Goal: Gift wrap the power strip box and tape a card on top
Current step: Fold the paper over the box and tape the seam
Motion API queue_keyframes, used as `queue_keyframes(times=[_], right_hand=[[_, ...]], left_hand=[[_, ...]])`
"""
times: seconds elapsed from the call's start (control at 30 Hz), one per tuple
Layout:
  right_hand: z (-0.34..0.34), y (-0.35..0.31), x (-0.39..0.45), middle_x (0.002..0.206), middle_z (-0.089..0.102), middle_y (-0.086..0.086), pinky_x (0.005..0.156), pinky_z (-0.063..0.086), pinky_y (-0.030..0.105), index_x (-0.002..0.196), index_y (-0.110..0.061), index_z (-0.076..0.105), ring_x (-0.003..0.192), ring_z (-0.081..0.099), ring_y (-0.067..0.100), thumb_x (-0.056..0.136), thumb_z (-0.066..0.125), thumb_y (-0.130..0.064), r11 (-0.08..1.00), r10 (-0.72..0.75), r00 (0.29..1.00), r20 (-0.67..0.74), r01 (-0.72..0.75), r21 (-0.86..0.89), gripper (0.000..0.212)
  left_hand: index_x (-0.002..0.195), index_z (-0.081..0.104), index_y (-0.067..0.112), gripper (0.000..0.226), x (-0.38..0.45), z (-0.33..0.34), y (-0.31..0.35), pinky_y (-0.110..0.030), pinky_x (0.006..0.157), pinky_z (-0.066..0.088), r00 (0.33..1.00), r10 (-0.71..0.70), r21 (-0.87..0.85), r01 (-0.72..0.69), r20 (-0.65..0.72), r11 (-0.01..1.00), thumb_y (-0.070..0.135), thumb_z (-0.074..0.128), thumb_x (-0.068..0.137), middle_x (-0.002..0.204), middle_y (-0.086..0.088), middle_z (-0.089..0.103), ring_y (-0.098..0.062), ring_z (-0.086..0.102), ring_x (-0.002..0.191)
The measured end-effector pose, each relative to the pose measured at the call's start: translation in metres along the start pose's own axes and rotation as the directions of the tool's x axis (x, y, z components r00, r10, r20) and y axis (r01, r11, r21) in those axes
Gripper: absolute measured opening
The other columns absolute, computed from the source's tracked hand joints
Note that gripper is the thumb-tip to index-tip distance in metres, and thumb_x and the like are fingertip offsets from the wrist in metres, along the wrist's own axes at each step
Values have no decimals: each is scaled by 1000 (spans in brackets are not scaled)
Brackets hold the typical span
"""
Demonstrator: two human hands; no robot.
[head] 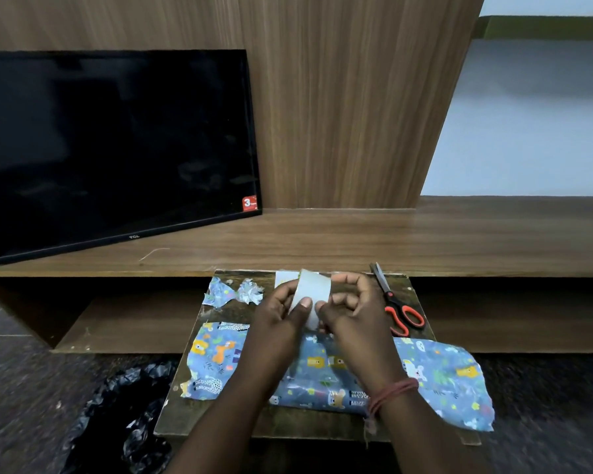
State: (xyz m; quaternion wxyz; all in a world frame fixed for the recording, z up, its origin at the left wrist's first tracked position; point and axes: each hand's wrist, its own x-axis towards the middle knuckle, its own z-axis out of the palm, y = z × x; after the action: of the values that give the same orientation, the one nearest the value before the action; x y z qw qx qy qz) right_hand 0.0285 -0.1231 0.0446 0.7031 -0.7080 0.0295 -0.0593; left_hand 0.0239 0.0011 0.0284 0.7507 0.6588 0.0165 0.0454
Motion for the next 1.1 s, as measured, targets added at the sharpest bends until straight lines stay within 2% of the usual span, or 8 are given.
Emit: queue_keyframes(times=[0.13, 0.3, 0.4, 0.47, 0.57, 0.73, 0.87, 1.1], right_hand=[[-16, 4, 4, 106, 53, -10, 77, 46, 12, 137, -37, 52, 82, 57, 0, 84, 78, -18, 823, -261, 956, 132, 292, -487, 62], [-25, 0, 9, 126, 50, -19, 95, 50, 21, 134, -25, 64, 119, 53, -1, 74, 85, -41, 823, -293, 933, 210, 357, -442, 66], [-23, -4, 5, 114, 60, -21, 85, 48, 14, 118, -25, 73, 103, 62, 3, 70, 83, -41, 829, -361, 922, 142, 387, -403, 52], [-23, -4, 5, 106, 63, -19, 78, 52, 20, 106, -24, 78, 91, 65, 6, 71, 88, -21, 850, -380, 921, 84, 383, -363, 37], [-20, -8, 6, 101, 68, -17, 80, 55, 28, 88, -31, 81, 94, 67, 5, 74, 86, -9, 837, -443, 895, 52, 433, -334, 27], [-14, -3, 7, 102, 72, -9, 89, 53, 31, 97, -18, 81, 99, 67, 6, 83, 79, -12, 711, -558, 824, 98, 536, -455, 15], [-10, -2, 4, 107, 76, -2, 91, 54, 30, 103, -13, 80, 101, 70, 9, 90, 72, -19, 587, -606, 774, 183, 591, -553, 17], [-9, -6, 3, 88, 76, -3, 72, 57, 34, 86, -14, 80, 80, 71, 10, 85, 75, -20, 606, -601, 782, 167, 582, -542, 8]], left_hand=[[120, 64, 10, 30, 1, -4, -2, -37, 95, 54, 998, 47, 72, -50, 52, 996, -8, 54, 98, 106, -6, 78, -25, 73, 102], [121, 60, 11, 30, 2, -11, -3, -33, 93, 54, 986, 64, 148, -87, 155, 985, -8, 54, 99, 105, -5, 78, -22, 73, 103], [120, 61, 6, 26, -1, -13, -2, -26, 91, 54, 973, 69, 171, -107, 219, 979, -8, 54, 99, 109, -4, 77, -19, 72, 107], [120, 62, 7, 29, -2, -14, -2, -28, 95, 53, 968, 72, 181, -118, 242, 976, -11, 52, 99, 112, -4, 77, -19, 71, 110], [118, 62, 5, 31, -3, -17, 1, -22, 90, 52, 969, 91, 185, -135, 230, 973, -15, 52, 97, 108, -3, 77, -14, 71, 105], [120, 64, 8, 31, -6, -18, 2, -26, 89, 54, 978, 108, 175, -139, 176, 975, -10, 57, 96, 106, -4, 77, -16, 72, 102], [122, 65, 11, 32, -8, -18, 4, -37, 93, 54, 983, 125, 143, -143, 131, 979, 11, 60, 91, 109, -5, 76, -21, 71, 106], [111, 68, 8, 30, -13, -16, 10, -22, 75, 52, 979, 144, 79, -157, 146, 984, 8, 51, 85, 98, -7, 74, -15, 67, 87]])
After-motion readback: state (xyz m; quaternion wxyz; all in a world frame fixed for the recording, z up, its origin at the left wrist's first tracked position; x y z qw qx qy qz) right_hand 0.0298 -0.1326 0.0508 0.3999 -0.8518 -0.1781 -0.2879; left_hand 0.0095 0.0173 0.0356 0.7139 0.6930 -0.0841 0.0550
